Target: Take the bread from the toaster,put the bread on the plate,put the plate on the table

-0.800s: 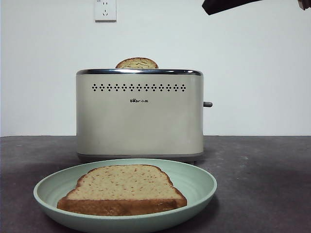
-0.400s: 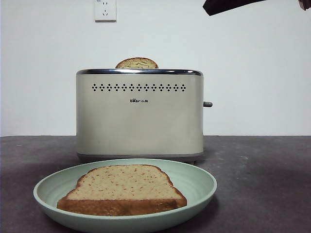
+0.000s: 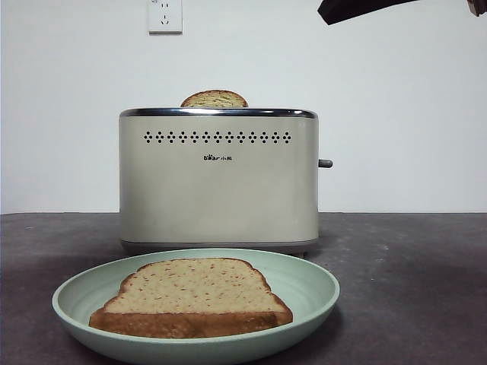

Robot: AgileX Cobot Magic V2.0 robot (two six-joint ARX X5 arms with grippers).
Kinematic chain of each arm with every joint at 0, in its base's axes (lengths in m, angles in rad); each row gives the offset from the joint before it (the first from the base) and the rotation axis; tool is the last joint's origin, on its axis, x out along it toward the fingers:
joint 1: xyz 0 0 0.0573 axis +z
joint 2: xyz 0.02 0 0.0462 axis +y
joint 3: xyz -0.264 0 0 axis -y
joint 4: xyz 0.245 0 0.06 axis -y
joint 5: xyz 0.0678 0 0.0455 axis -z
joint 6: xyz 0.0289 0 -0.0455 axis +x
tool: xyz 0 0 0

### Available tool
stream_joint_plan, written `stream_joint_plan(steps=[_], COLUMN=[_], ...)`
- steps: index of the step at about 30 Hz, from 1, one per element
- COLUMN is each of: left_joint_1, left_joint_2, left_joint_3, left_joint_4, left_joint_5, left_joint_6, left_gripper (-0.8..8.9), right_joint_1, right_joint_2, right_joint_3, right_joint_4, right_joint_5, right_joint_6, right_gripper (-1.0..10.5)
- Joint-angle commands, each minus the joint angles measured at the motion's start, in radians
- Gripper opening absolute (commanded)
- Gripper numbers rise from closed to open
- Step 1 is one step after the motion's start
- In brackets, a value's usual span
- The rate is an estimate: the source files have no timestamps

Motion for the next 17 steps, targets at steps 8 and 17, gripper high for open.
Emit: stream_joint_plan(steps=[8,17], left_joint_1=[0.133,0.339], left_joint_2=[-0.138,-0.39], left_joint_3=[-0.04,-0.339], left_joint_4=[0.156,0.481], left_joint_5=[-0.029,-0.188], left_joint_6=[0.121,0.148], left_gripper=[0.05,0.05], right_joint_1=[0.011,0.011], right_joint_2=[0.006,0.006], right_joint_3=[0.012,0.012], right_joint_4=[0.011,0.011], right_joint_5=[0.004,0.004], right_joint_6=[-0.014,-0.014], right_gripper=[0.0,0.0])
